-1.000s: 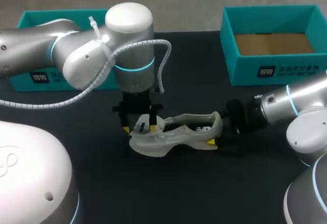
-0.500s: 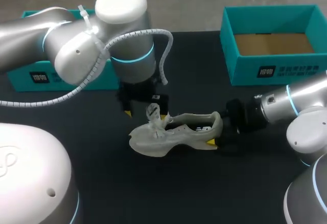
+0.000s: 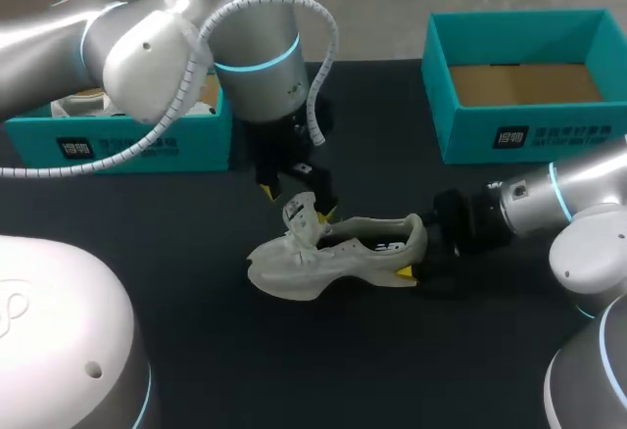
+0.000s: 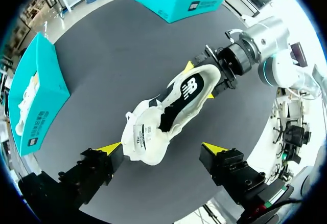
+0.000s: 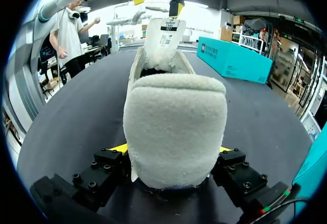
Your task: Take the shoe out of the shoebox, open the shoe tongue, remove and reinsert the insole, then place the shoe into the shoebox
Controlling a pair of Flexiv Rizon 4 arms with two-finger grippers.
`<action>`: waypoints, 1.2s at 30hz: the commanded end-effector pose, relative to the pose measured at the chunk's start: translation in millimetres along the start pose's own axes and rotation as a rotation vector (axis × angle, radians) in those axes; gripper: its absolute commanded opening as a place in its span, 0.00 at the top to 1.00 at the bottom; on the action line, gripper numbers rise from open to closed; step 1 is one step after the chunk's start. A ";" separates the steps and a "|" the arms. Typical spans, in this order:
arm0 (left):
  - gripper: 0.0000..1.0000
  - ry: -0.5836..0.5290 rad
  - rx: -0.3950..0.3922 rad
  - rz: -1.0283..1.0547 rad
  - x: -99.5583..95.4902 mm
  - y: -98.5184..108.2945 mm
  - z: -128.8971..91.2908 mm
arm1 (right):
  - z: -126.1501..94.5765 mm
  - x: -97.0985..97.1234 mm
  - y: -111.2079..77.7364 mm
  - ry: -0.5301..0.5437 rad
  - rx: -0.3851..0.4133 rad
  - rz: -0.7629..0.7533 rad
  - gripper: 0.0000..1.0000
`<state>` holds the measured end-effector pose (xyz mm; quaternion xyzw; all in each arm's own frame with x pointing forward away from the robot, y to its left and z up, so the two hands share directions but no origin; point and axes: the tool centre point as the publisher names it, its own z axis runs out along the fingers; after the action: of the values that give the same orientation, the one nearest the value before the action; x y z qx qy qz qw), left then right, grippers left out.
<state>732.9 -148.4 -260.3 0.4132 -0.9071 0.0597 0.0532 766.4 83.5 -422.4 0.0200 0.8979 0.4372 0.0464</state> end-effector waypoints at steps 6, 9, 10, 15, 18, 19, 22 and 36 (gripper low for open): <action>0.00 0.019 -0.144 0.701 18.4 -20.6 2.2 | 2.6 1.0 -2.9 -0.001 0.003 -0.001 1.00; 0.00 0.005 -0.106 0.738 27.1 -33.6 2.4 | 2.6 1.0 -2.9 -0.001 0.003 -0.001 1.00; 0.00 -0.003 -0.088 0.741 28.8 -37.1 1.8 | 2.6 1.0 -2.9 -0.001 0.003 -0.001 1.00; 0.82 -0.030 -0.097 0.788 33.7 -51.2 5.1 | 2.6 1.0 -2.9 -0.001 0.003 -0.001 1.00; 1.00 -0.045 -0.082 0.831 35.9 -58.5 13.2 | 2.6 1.0 -2.9 -0.001 0.003 -0.001 1.00; 1.00 -0.050 -0.065 0.858 38.0 -60.3 15.5 | 2.6 1.0 -2.9 -0.001 0.003 -0.001 1.00; 1.00 -0.048 -0.053 0.891 43.1 -66.3 26.6 | 2.6 1.0 -2.9 -0.001 0.003 -0.001 1.00; 1.00 -0.041 -0.014 0.872 56.4 -71.2 66.1 | 2.6 1.0 -2.9 -0.001 0.003 -0.001 1.00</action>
<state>747.6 -245.9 -304.5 -0.0082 -0.9982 0.0589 0.0078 766.4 83.5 -422.4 0.0200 0.8979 0.4372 0.0464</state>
